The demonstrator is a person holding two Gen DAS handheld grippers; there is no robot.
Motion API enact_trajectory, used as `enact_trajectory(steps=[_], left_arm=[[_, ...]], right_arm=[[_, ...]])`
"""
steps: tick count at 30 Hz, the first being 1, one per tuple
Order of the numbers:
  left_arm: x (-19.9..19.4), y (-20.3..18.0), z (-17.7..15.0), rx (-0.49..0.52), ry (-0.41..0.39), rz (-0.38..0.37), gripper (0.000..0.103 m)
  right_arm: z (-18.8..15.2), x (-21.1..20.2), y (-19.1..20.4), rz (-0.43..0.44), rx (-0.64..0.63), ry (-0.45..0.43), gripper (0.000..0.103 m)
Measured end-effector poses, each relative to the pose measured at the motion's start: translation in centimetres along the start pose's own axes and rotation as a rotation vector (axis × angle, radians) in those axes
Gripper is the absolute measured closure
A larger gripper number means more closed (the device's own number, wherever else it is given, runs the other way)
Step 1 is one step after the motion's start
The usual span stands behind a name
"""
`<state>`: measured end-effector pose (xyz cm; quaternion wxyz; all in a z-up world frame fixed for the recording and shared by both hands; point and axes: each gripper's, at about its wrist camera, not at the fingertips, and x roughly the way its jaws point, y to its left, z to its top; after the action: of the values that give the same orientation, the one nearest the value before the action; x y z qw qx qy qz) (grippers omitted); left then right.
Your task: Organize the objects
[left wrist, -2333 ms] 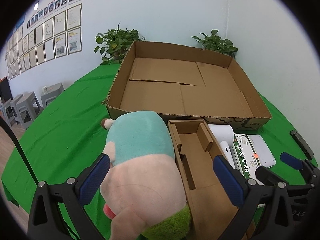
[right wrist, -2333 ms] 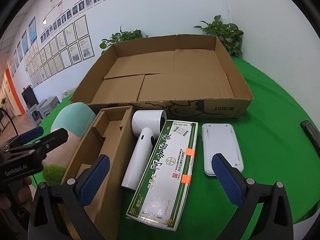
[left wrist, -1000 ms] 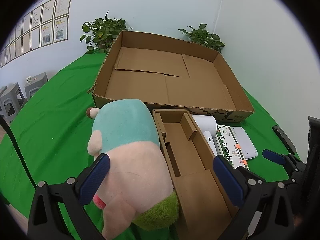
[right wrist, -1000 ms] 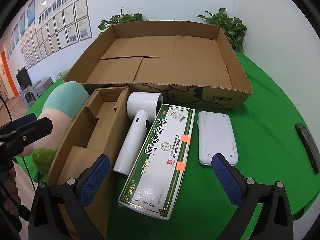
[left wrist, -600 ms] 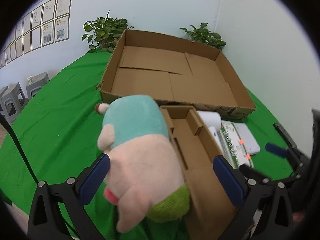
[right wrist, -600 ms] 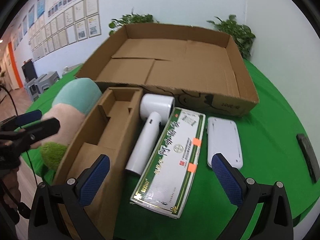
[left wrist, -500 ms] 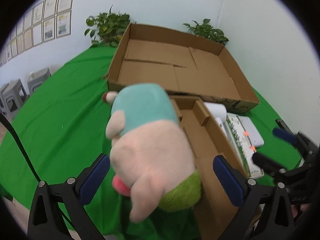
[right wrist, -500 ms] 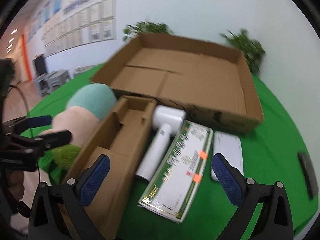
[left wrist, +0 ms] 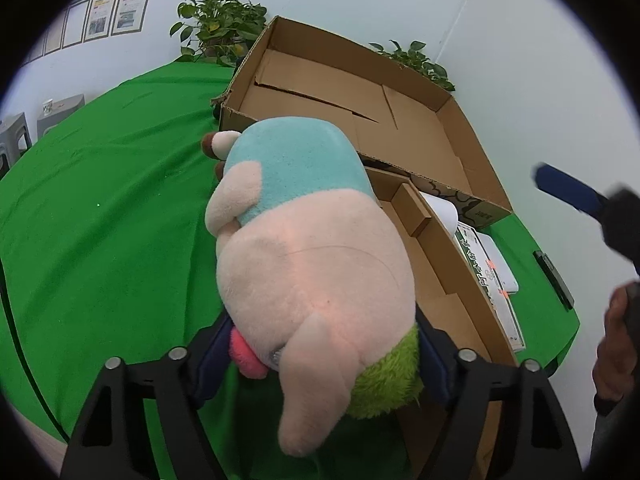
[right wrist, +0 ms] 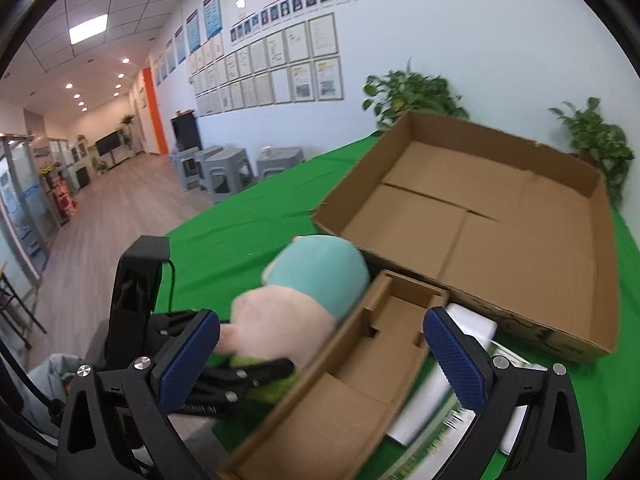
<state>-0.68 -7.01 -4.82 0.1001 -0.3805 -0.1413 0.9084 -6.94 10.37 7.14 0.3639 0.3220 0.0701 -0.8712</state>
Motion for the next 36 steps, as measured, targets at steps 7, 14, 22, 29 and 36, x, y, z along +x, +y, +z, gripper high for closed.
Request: enact_trajectory(steps=[7, 14, 22, 29, 36], left_arm=[[-3.5, 1.9, -0.9, 0.024, -0.03, 0.011, 0.032], [-6.4, 4.3, -3.0, -0.002, -0.035, 0.072, 0.032], [-6.2, 3.3, -3.3, 0.054, -0.052, 0.108, 0.033], [-6.0, 1.2, -1.1, 0.161, -0.065, 0.115, 0.034], [-5.6, -3.1, 5.9, 0.318, -0.216, 0.112, 0.034]], right_arm=[[3.0, 8.0, 2.0, 0.145, 0.124, 0.164, 0.0], [2.3, 15.1, 5.9, 0.184, 0.221, 0.335, 0.0], [1.5, 16.3, 8.8, 0.196, 0.242, 0.378, 0.013], [1.5, 13.3, 7.4, 0.201, 0.321, 0.246, 0.025], [7.2, 6.9, 3.7, 0.132, 0.299, -0.003, 0.028]])
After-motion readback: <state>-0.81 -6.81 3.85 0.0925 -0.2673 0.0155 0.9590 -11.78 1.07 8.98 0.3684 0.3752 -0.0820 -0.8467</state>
